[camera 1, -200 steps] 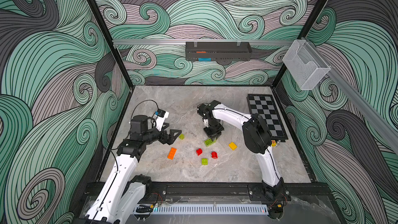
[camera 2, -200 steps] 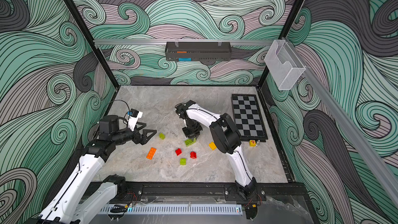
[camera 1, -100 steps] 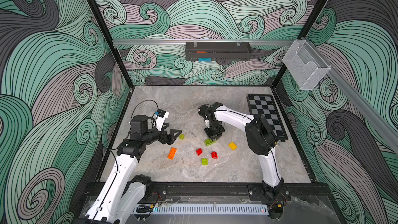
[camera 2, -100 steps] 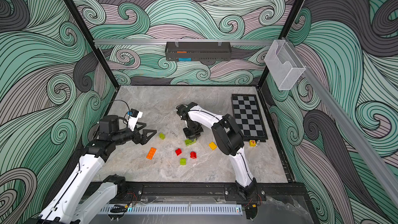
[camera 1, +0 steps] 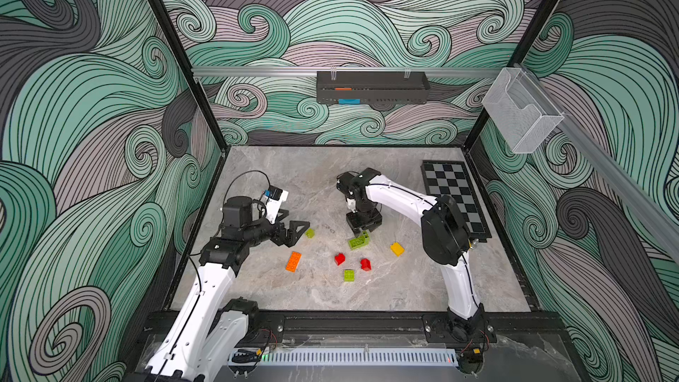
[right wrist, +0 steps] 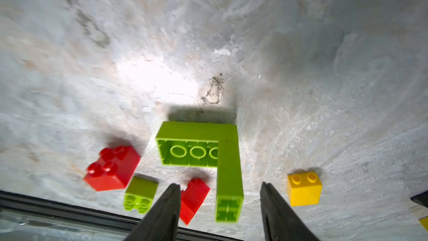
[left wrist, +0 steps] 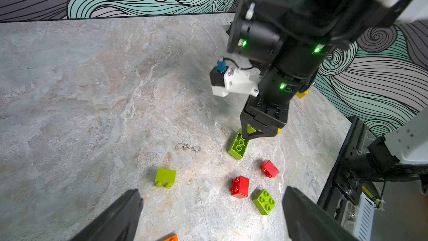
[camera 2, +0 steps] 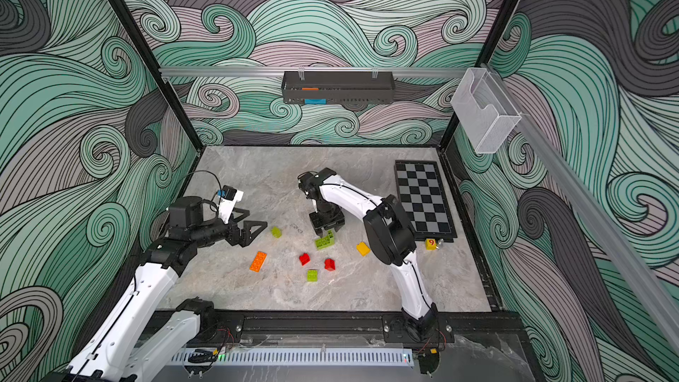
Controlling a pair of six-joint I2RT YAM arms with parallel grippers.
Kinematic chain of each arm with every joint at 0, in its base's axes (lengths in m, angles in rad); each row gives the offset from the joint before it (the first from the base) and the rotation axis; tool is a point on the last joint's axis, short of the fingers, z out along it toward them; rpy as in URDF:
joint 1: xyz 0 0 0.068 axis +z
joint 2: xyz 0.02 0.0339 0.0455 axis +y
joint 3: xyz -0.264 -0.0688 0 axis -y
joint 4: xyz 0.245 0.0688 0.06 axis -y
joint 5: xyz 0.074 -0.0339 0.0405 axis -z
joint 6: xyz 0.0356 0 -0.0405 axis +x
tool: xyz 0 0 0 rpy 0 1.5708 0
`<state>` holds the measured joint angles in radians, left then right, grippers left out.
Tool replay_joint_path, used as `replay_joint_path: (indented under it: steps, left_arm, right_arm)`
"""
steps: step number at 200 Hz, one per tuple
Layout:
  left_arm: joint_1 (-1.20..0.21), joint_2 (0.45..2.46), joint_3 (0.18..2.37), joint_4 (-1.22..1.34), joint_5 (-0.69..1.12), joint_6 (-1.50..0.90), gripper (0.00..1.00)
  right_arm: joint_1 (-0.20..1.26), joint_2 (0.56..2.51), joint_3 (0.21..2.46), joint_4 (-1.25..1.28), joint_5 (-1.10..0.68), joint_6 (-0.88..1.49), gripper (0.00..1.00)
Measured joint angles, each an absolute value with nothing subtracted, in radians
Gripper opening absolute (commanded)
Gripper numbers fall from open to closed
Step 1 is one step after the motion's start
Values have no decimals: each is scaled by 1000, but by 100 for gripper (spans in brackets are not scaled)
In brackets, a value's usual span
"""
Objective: Assemble a giraffe with lego
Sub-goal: Assemble the lego brick with the lego brick, then pick up the lego brick from the center of the board.
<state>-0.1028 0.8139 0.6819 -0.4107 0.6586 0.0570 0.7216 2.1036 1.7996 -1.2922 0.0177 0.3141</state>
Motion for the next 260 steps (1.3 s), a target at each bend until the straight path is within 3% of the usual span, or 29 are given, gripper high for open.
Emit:
replay_joint_path:
  steps: [35,69,91,170,207,260]
  left_arm:
    - [-103,814,682,-411,659,57,99]
    - [-103,817,682,-411,659,57,99]
    - [-103,817,682,-411,659,57,99]
    - [-102,823,682,-411,659,57,98]
    - [-102,823,682,-411,659,56,99]
    - [-101,830,682,-411,659,56,99]
  right_arm:
    - [720,1920,1746,-1306,46,305,70]
    - [676,1783,1533,-1270,99,298,71]
    - [621,1759,1397,-1227,131,295,75]
    - [535,1774,1163,-1029,171,271,76]
    - [522,1766,1057,-920,119,241,73]
    - [522,1743,1018,-826,72,176,54]
